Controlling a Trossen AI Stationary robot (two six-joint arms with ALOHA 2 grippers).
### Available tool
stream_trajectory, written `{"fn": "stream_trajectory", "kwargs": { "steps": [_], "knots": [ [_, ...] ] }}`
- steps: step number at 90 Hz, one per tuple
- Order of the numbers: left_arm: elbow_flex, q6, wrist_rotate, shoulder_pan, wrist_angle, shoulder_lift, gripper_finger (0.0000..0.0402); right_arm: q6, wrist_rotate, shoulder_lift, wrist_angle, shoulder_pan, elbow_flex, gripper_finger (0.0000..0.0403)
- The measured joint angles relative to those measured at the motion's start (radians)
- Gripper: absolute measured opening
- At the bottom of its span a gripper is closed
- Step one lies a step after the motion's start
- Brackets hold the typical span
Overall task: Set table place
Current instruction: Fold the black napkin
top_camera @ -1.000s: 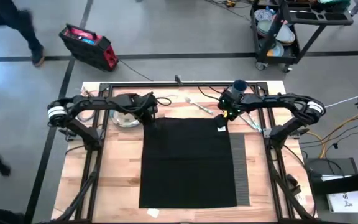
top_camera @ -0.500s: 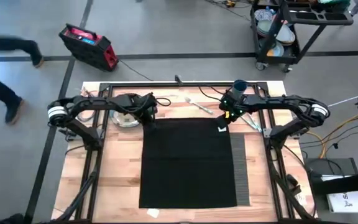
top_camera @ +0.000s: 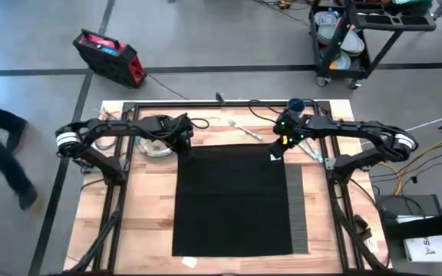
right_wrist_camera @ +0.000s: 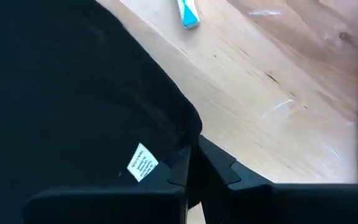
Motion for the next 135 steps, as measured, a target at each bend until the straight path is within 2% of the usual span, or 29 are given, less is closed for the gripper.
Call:
{"fn": "stream_trajectory", "kwargs": {
  "steps": [42,74,86,135],
  "knots": [
    [0.000,0.037,0.001,-0.001,-0.027,-0.081,0.0000,0.019,-0.012,-0.150,-0.132,0.002,-0.003,0.0000],
    [0.000,0.050,0.005,-0.009,-0.104,-0.190,0.0000,0.083,-0.111,-0.264,-0.152,0.006,-0.003,0.0000],
    [0.000,0.031,0.027,-0.034,-0.108,-0.211,0.0000,0.115,-0.138,-0.287,-0.152,0.040,-0.003,0.0000],
    [0.000,-0.072,0.020,-0.209,-0.108,-0.220,0.0000,0.265,-0.130,-0.396,-0.151,0.240,-0.003,0.0000]
  ]
}}
